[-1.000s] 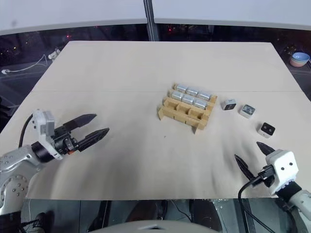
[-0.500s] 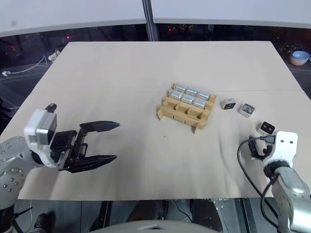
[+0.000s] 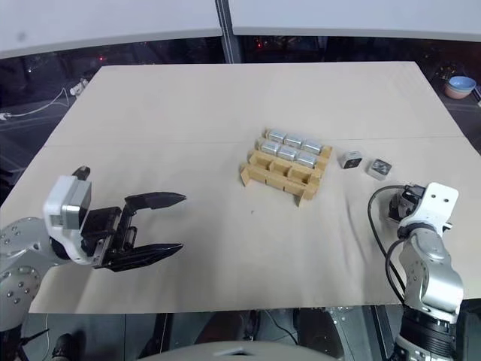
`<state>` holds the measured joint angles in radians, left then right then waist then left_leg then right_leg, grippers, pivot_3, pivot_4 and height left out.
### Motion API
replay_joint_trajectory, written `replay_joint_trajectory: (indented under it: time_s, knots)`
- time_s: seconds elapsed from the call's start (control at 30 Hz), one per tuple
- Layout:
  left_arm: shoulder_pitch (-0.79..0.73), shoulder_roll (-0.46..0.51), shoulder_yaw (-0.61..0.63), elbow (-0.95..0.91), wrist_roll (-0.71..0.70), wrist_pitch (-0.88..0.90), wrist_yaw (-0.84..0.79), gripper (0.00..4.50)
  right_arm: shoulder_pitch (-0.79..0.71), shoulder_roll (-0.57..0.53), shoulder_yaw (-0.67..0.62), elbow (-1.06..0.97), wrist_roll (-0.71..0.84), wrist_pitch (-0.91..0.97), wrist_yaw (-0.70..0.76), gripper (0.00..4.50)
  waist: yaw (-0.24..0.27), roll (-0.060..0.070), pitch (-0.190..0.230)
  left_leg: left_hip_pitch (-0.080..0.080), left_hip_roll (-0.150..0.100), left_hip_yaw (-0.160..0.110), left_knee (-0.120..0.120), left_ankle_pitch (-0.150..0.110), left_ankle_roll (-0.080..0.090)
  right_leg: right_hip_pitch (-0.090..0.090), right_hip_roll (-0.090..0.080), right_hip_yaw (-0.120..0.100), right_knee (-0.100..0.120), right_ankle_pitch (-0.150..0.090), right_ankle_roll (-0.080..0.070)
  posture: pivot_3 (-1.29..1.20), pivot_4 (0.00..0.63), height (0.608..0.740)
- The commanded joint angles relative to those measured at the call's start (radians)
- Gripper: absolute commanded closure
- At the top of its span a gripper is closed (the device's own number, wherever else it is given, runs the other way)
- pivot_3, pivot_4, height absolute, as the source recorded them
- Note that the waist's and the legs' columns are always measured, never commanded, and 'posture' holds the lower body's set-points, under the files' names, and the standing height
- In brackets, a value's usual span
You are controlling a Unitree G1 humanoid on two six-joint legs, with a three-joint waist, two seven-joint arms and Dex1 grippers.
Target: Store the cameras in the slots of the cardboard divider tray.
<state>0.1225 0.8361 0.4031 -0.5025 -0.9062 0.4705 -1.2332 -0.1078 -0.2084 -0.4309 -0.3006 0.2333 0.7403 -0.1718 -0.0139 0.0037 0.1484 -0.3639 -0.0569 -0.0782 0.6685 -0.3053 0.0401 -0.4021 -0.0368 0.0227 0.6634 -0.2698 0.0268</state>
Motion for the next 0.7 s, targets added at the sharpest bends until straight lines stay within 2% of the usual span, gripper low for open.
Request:
replay_joint_trajectory:
  time_s: [0.03, 0.07, 0.17, 0.2, 0.27, 0.37, 0.5, 0.57, 0.63, 0.7]
  knots:
    - [0.011, -0.003, 0.036, -0.033, -0.006, -0.025, 0.005, 0.0, -0.022, 0.002, 0.012, -0.05, -0.014, 0.018, -0.015, 0.75, 0.0, 0.0, 0.0, 0.0, 0.0, 0.0, 0.0, 0.0, 0.0, 0.0, 0.0, 0.0, 0.0, 0.0, 0.0, 0.0, 0.15, 0.74]
    - [0.013, -0.004, 0.036, -0.033, -0.006, -0.026, 0.005, 0.0, -0.024, 0.004, 0.013, -0.052, -0.014, 0.024, -0.017, 0.91, 0.0, 0.0, 0.0, 0.0, 0.0, 0.0, 0.0, 0.0, 0.0, 0.0, 0.0, 0.0, 0.0, 0.0, 0.0, 0.0, 0.15, 0.74]
    - [0.018, -0.006, 0.041, -0.033, -0.012, -0.02, 0.017, 0.0, -0.021, 0.004, 0.027, -0.076, -0.023, 0.04, -0.017, 2.28, 0.0, 0.0, 0.0, 0.0, 0.0, 0.0, 0.0, 0.0, 0.0, 0.0, 0.0, 0.0, 0.0, 0.0, 0.0, 0.0, 0.15, 0.74]
    - [0.019, -0.006, 0.041, -0.032, -0.012, -0.017, 0.023, 0.0, -0.019, 0.006, 0.029, -0.086, -0.024, 0.049, -0.018, 2.49, 0.001, 0.001, 0.0, 0.0, 0.0, 0.0, 0.0, 0.0, 0.0, 0.0, 0.0, 0.0, 0.0, 0.0, 0.0, 0.0, 0.15, 0.74]
    - [0.017, -0.007, 0.039, -0.03, -0.018, -0.001, 0.049, 0.0, -0.011, 0.005, 0.036, -0.109, -0.027, 0.069, -0.012, 2.49, 0.0, 0.001, 0.0, 0.0, 0.0, 0.0, 0.0, 0.0, 0.0, 0.0, 0.0, 0.0, 0.0, 0.0, 0.0, 0.0, 0.15, 0.74]
    - [-0.027, -0.023, 0.027, -0.034, -0.062, 0.078, 0.2, 0.0, 0.047, -0.062, 0.095, -0.17, -0.054, 0.037, 0.069, 2.49, 0.004, 0.001, 0.001, 0.0, 0.0, 0.0, 0.0, 0.0, 0.0, 0.0, 0.0, 0.0, 0.0, 0.0, 0.0, 0.0, 0.15, 0.74]
    - [-0.086, 0.017, 0.0, -0.085, -0.171, 0.273, 0.441, 0.0, 0.23, -0.253, 0.222, -0.381, 0.067, -0.19, 0.502, 2.49, -0.001, 0.001, 0.001, -0.001, 0.0, 0.0, 0.0, 0.0, 0.0, 0.0, 0.0, 0.0, -0.001, 0.0, 0.0, 0.0, 0.15, 0.74]
    - [-0.161, 0.119, -0.052, -0.035, -0.413, 0.471, 0.534, 0.0, 0.305, -0.369, 0.259, -0.504, 0.095, -0.257, 0.663, 2.49, -0.002, 0.001, 0.002, -0.001, 0.001, 0.0, 0.0, 0.0, 0.0, 0.0, 0.001, 0.0, 0.0, 0.0, 0.001, 0.0, 0.15, 0.74]
    - [-0.286, 0.127, -0.142, 0.048, -0.625, 0.558, 0.643, 0.0, 0.262, -0.429, 0.312, -0.54, 0.11, -0.296, 0.735, 2.49, -0.002, -0.001, 0.003, 0.0, 0.002, -0.001, 0.0, -0.001, 0.001, 0.0, 0.001, -0.001, 0.0, 0.0, 0.001, 0.0, 0.15, 0.74]
    - [-0.407, 0.089, -0.25, 0.12, -0.721, 0.61, 0.773, 0.0, 0.143, -0.462, 0.39, -0.525, 0.103, -0.331, 0.793, 2.49, -0.009, -0.003, 0.004, 0.004, 0.002, -0.001, 0.002, -0.003, 0.005, 0.005, 0.002, -0.001, 0.0, 0.0, 0.001, 0.0, 0.15, 0.74]
